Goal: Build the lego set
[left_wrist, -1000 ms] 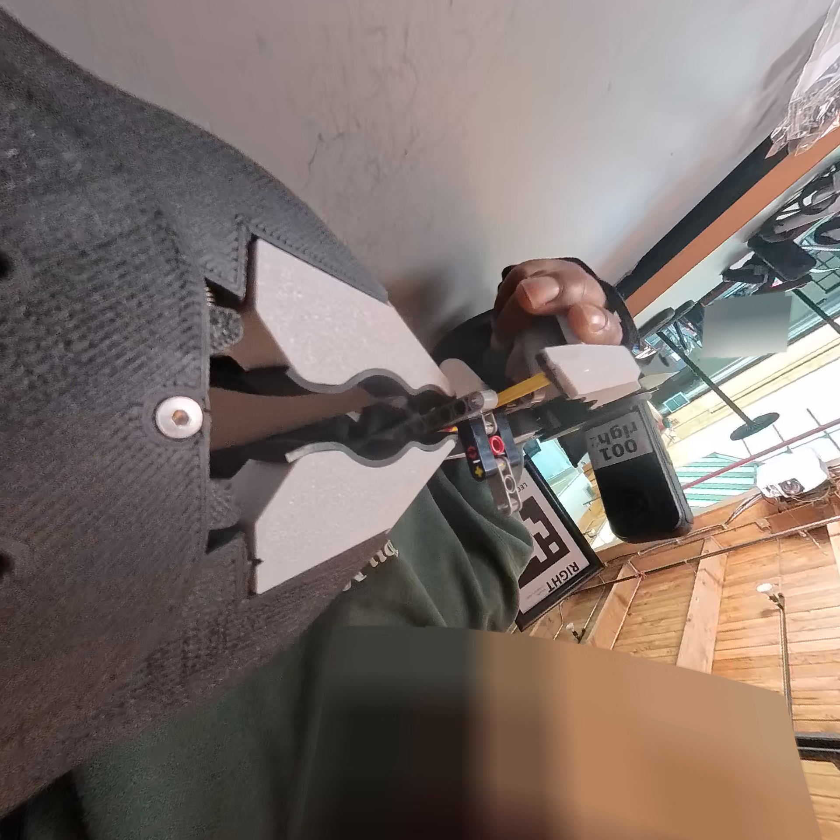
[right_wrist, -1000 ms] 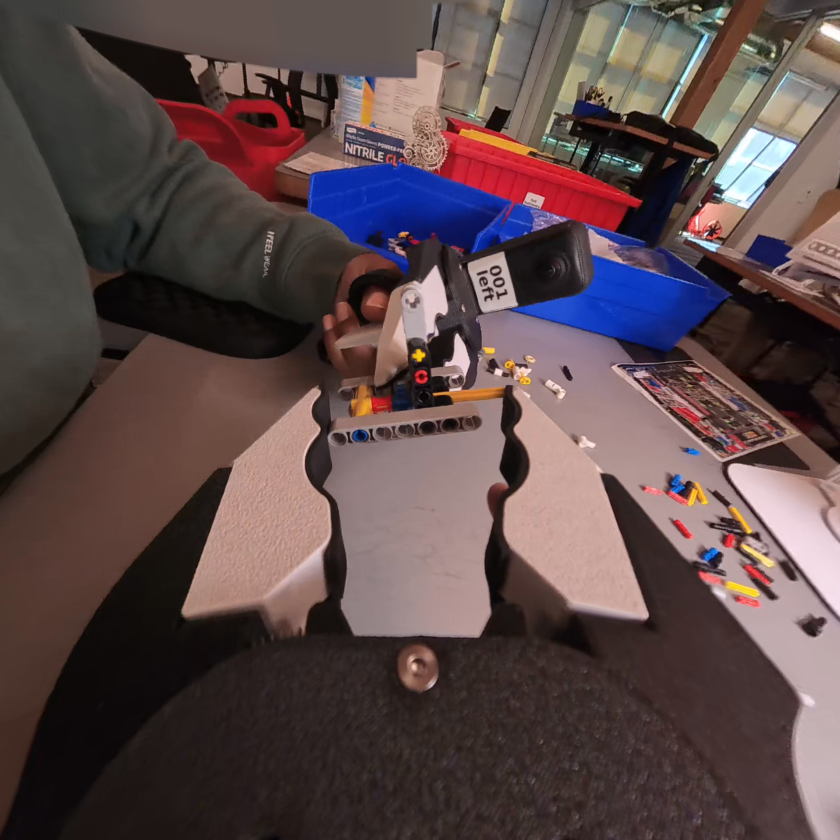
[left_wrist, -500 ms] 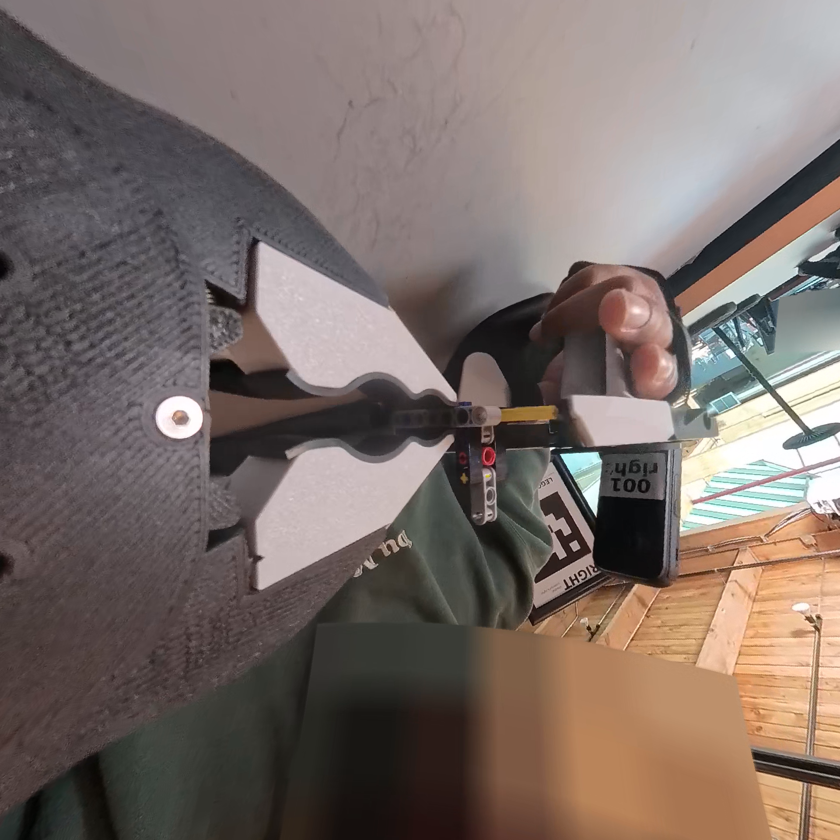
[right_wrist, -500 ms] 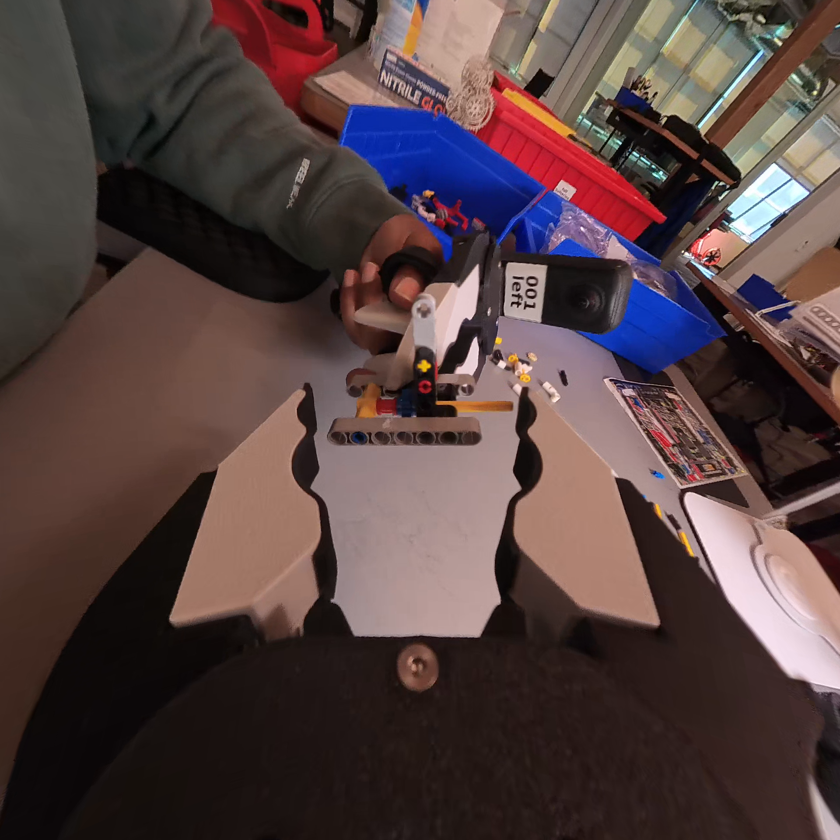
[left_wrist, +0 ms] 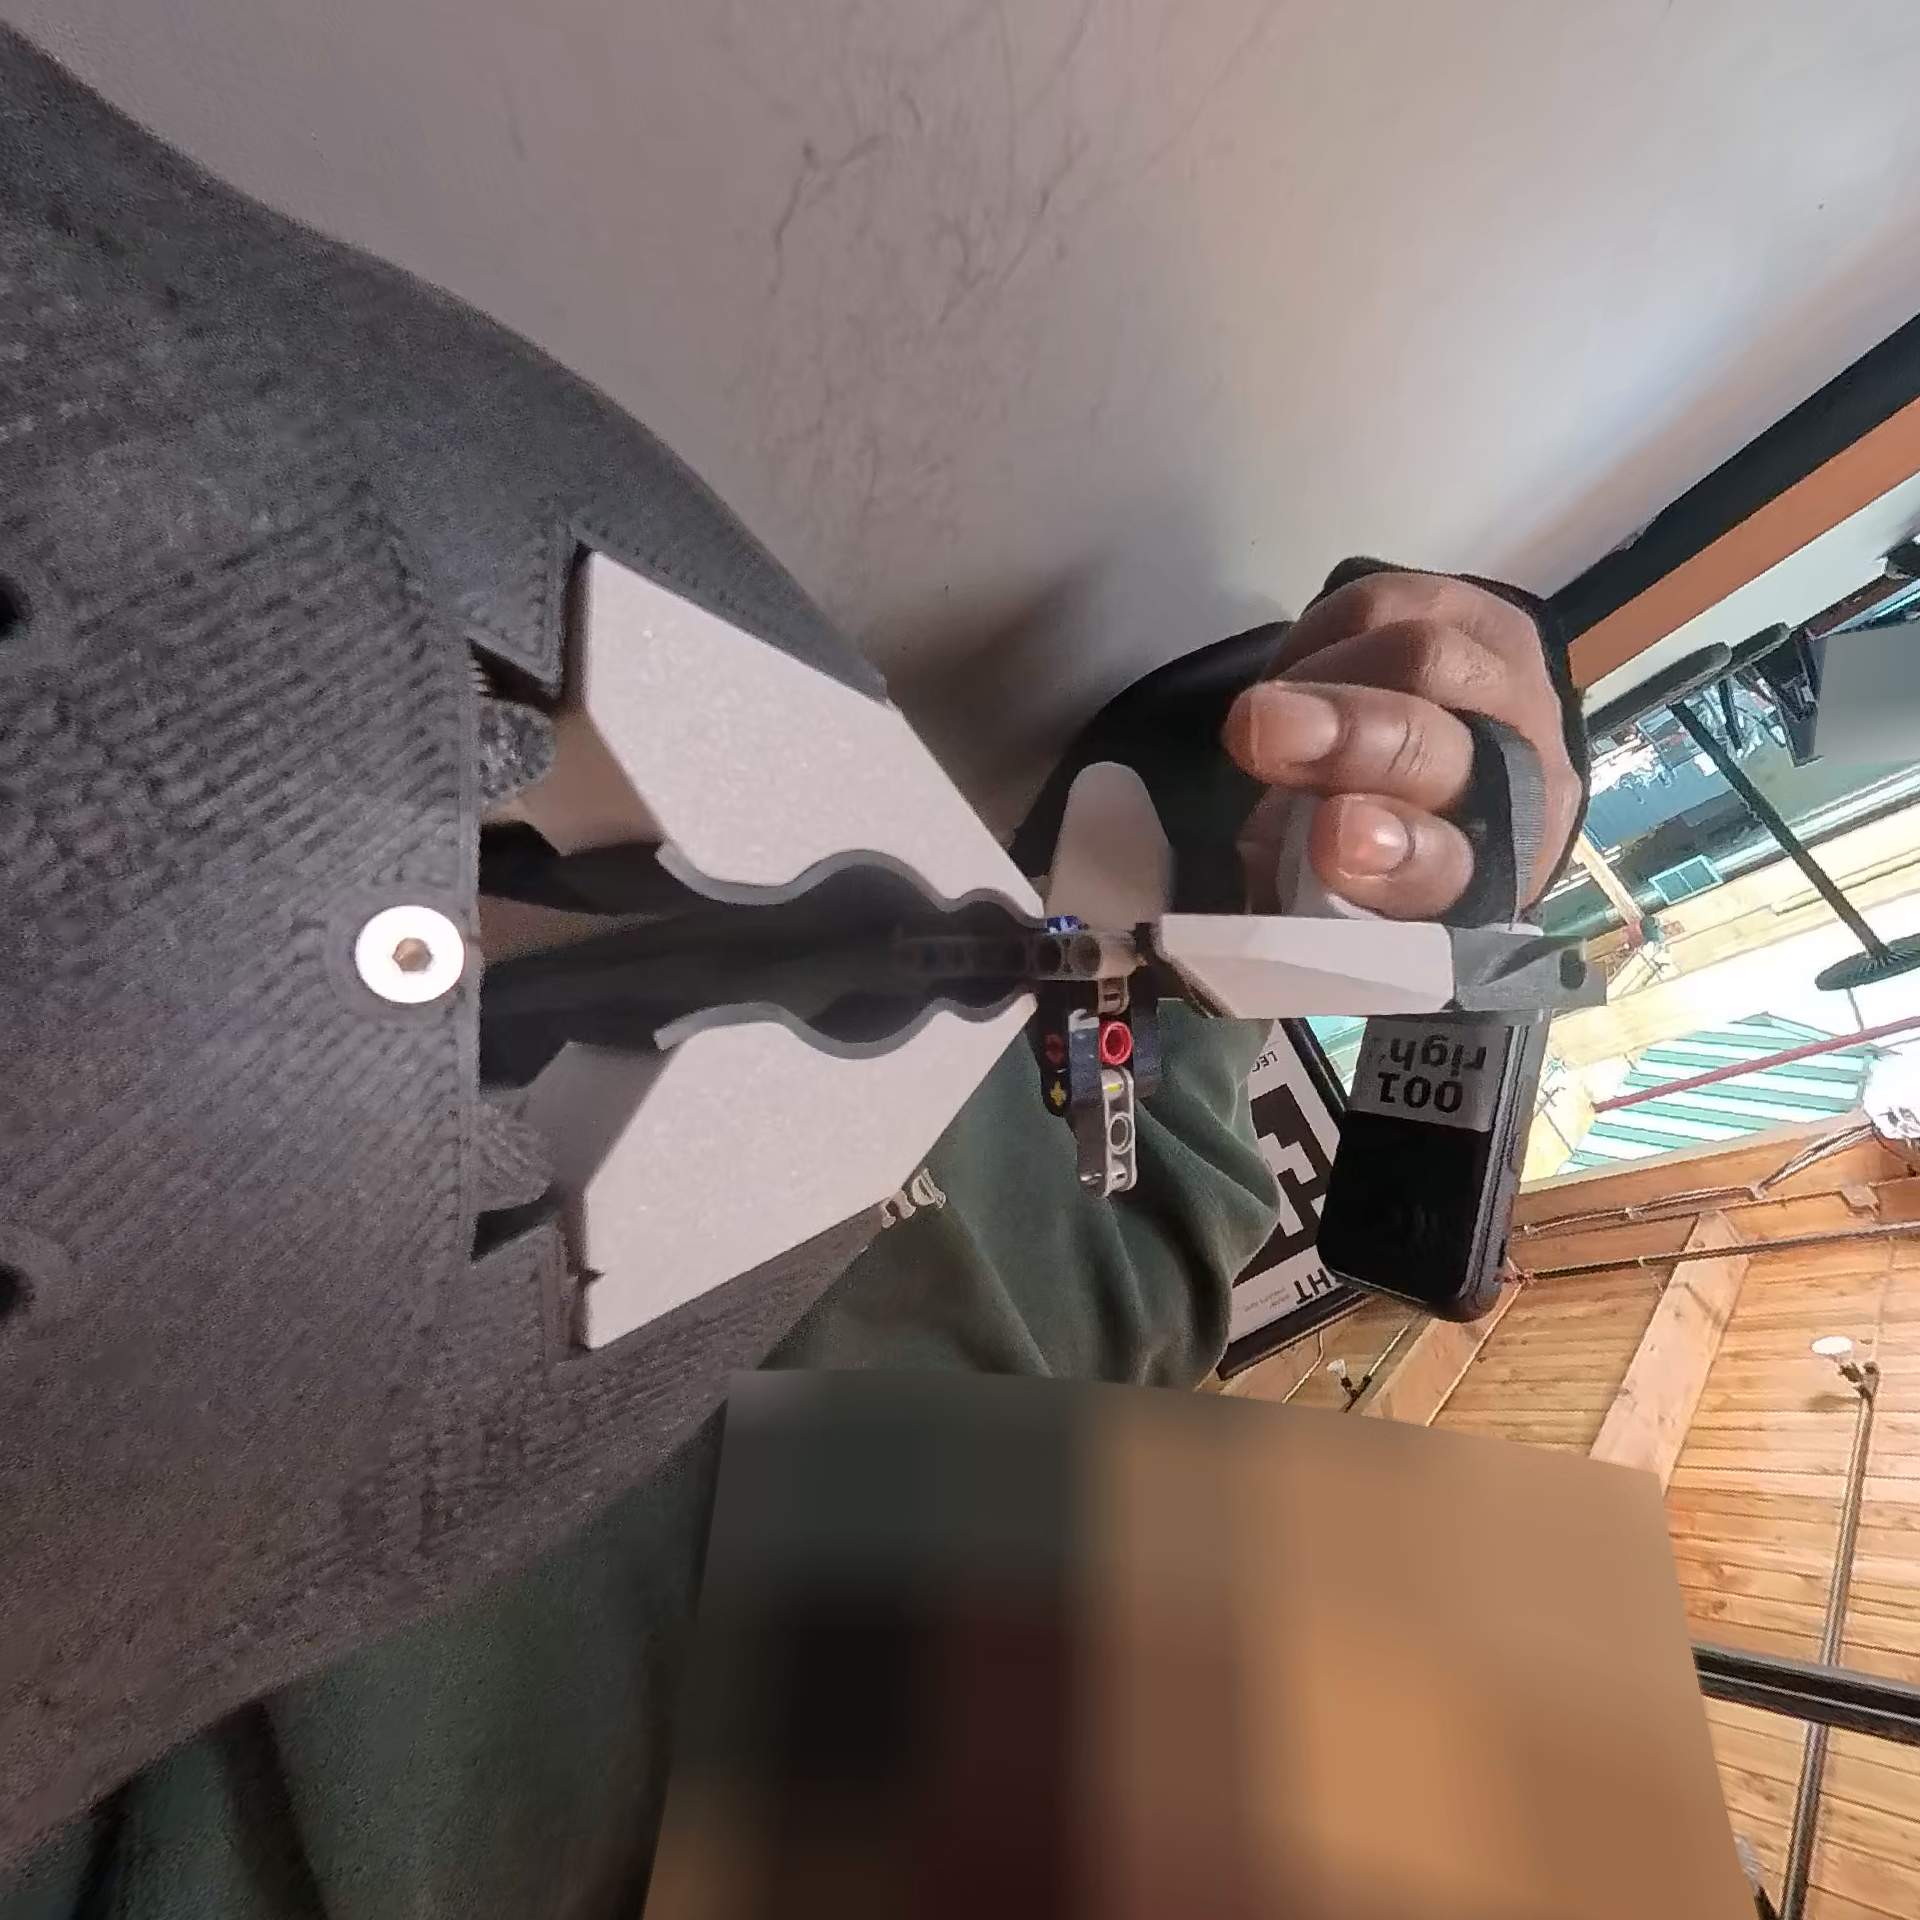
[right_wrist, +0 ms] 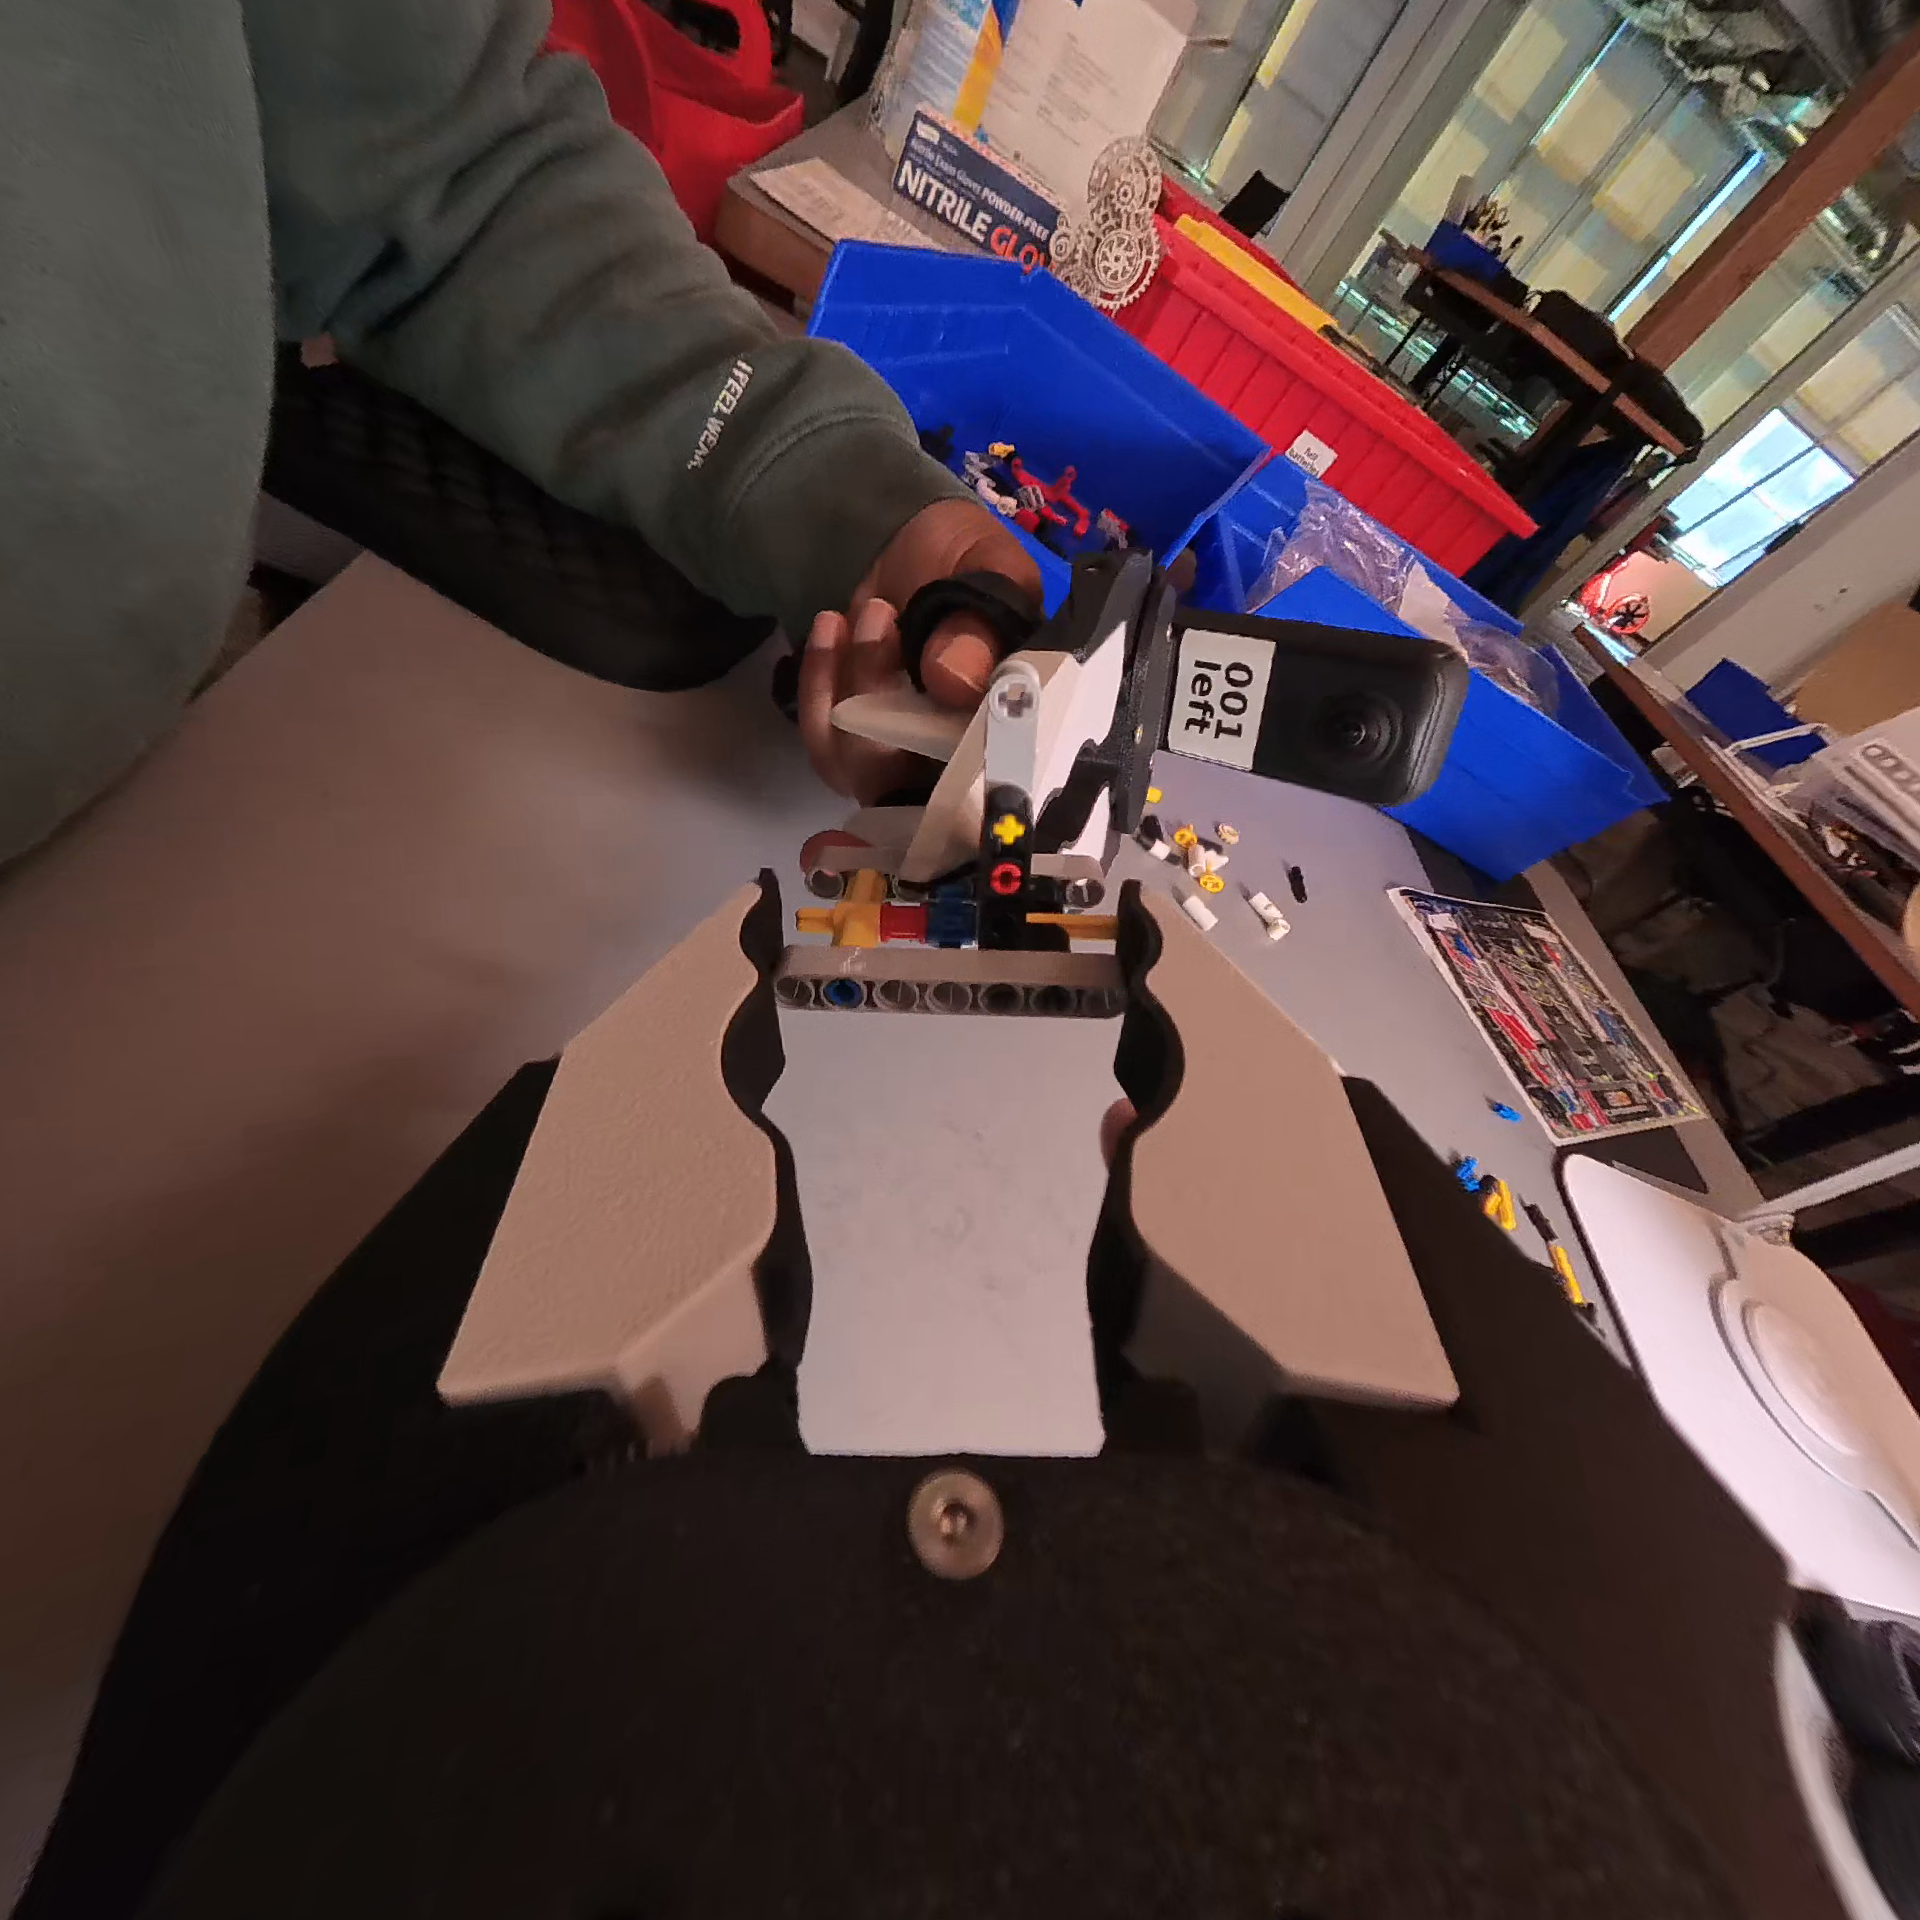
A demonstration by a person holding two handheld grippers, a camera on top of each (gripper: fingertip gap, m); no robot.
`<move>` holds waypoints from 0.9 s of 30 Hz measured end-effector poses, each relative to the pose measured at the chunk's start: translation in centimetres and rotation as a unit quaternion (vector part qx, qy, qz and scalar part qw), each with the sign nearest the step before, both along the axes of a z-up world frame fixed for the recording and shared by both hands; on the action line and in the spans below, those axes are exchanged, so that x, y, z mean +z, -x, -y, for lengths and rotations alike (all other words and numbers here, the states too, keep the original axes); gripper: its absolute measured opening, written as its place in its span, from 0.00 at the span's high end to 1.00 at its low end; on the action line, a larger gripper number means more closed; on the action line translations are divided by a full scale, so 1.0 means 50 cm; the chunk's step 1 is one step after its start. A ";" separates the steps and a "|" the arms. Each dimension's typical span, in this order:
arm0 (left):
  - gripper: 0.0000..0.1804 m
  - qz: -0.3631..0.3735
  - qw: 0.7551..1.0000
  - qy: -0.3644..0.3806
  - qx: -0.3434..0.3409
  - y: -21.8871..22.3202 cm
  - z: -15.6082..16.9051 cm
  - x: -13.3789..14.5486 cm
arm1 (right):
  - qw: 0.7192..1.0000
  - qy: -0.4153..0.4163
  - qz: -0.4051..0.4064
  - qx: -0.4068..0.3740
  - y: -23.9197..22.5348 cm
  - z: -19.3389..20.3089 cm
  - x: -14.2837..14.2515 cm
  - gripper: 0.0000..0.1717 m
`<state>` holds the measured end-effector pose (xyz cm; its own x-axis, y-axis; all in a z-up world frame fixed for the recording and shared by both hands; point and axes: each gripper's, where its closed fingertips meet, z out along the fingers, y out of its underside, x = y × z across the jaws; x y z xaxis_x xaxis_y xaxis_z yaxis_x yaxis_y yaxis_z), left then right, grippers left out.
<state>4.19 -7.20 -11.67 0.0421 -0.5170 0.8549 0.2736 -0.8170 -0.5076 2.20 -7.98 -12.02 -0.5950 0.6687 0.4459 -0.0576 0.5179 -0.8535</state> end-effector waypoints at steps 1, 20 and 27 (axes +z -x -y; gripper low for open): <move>0.97 0.002 1.000 -0.002 0.001 0.001 0.000 0.003 | 1.000 0.004 0.000 -0.003 0.001 -0.001 0.003 0.63; 0.97 -0.022 0.997 0.031 0.063 0.040 -0.039 -0.037 | 0.993 -0.057 0.039 -0.094 0.020 -0.067 -0.030 0.64; 0.97 -0.045 0.994 0.044 0.092 0.048 -0.053 -0.058 | 0.988 -0.064 0.073 -0.121 0.030 -0.082 -0.057 0.66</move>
<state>1.81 -4.54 -14.54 0.2071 -0.4171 0.8849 0.3791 -0.7997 -0.4657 0.69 -3.88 -14.86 -0.4885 0.7435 0.4567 0.2001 0.6050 -0.7707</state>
